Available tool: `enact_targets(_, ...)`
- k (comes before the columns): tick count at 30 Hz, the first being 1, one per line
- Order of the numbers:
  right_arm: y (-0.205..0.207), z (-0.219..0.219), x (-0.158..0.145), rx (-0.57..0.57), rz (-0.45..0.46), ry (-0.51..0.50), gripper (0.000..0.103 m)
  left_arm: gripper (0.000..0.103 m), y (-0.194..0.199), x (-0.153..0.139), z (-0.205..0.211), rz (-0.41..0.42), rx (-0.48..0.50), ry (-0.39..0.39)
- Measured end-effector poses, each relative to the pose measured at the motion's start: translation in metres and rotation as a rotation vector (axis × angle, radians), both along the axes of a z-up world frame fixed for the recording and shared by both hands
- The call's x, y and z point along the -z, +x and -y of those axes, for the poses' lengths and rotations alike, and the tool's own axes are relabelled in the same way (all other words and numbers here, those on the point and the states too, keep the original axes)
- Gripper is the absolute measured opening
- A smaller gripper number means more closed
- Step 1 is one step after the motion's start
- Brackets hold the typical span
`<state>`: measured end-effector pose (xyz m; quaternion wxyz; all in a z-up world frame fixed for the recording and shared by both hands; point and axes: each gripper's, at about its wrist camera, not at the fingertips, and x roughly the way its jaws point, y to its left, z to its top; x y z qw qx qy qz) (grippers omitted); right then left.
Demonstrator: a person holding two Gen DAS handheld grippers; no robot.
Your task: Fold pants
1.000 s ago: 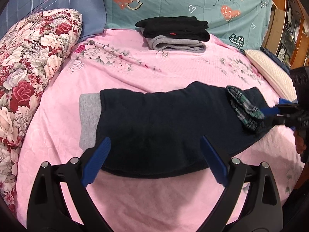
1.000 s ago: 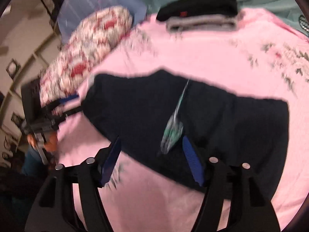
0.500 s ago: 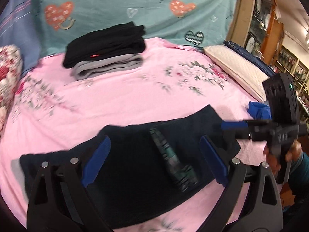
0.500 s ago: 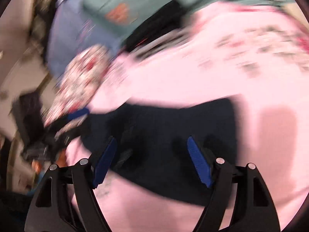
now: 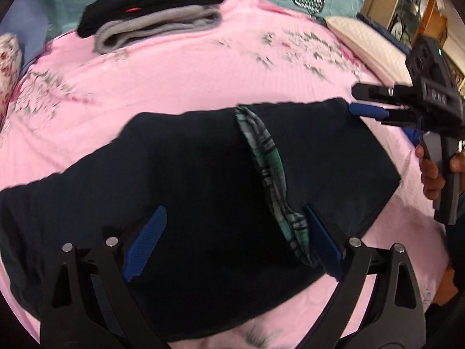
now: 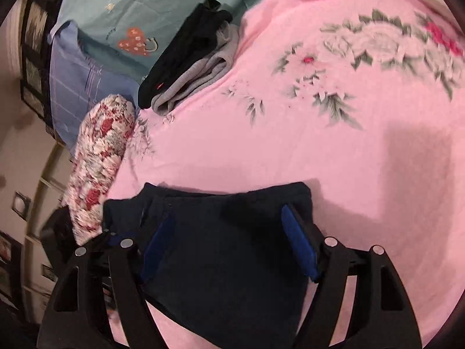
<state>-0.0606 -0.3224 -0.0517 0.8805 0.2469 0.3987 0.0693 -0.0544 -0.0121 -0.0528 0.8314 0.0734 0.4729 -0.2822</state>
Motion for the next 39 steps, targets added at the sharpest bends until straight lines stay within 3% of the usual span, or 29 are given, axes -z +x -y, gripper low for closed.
enact_targets(4, -0.008, -0.017, -0.002, -0.069, 0.016, 0.007, 0.078, 0.095, -0.015, -0.021, -0.050, 0.043, -0.087, -0.096)
enact_targets(8, -0.011, -0.072, -0.010, -0.226, 0.042, 0.004, 0.078, 0.095, -0.028, -0.041, -0.113, 0.083, -0.240, -0.162)
enact_targets(10, -0.010, -0.094, -0.005, -0.308, 0.019, 0.052, 0.080, 0.095, -0.034, -0.047, -0.145, 0.092, -0.322, -0.192)
enact_targets(12, -0.006, -0.117, 0.013, -0.359, -0.072, 0.065, 0.080, 0.095, -0.039, -0.050, -0.181, 0.101, -0.407, -0.224)
enact_targets(13, -0.005, -0.129, 0.022, -0.373, -0.128, 0.036, 0.080, 0.095, -0.043, -0.051, -0.195, 0.103, -0.441, -0.235)
enact_targets(14, -0.008, -0.137, 0.022, -0.372, -0.122, -0.020, 0.080, 0.095, -0.047, -0.052, -0.210, 0.103, -0.480, -0.246)
enact_targets(16, -0.017, -0.164, 0.009, -0.417, -0.065, -0.187, 0.080, 0.095, -0.055, -0.050, -0.235, 0.104, -0.531, -0.263)
enact_targets(22, -0.020, -0.261, -0.015, -0.626, 0.085, -0.411, 0.082, 0.095, -0.067, -0.028, -0.275, 0.027, -0.626, -0.332)
enact_targets(24, -0.009, -0.300, -0.003, -0.676, 0.094, -0.522, 0.082, 0.095, -0.070, -0.023, -0.281, -0.003, -0.630, -0.356)
enact_targets(26, 0.006, -0.329, 0.015, -0.733, 0.056, -0.564, 0.082, 0.095, -0.071, -0.017, -0.288, -0.057, -0.637, -0.406)
enact_targets(30, 0.023, -0.359, 0.043, -0.767, 0.022, -0.705, 0.082, 0.095, -0.071, -0.007, -0.299, -0.128, -0.666, -0.458)
enact_targets(31, 0.023, -0.363, 0.047, -0.768, 0.024, -0.742, 0.080, 0.095, -0.070, -0.007, -0.300, -0.138, -0.670, -0.473)
enact_targets(33, 0.026, -0.366, 0.047, -0.769, 0.057, -0.744, 0.047, 0.095, -0.067, -0.005, -0.301, -0.167, -0.668, -0.511)
enact_targets(35, 0.030, -0.365, 0.045, -0.758, 0.047, -0.744, 0.025, 0.095, -0.063, -0.002, -0.297, -0.195, -0.661, -0.540)
enact_targets(39, 0.035, -0.361, 0.034, -0.754, 0.059, -0.697, 0.019, 0.095, -0.053, 0.007, -0.282, -0.256, -0.636, -0.580)
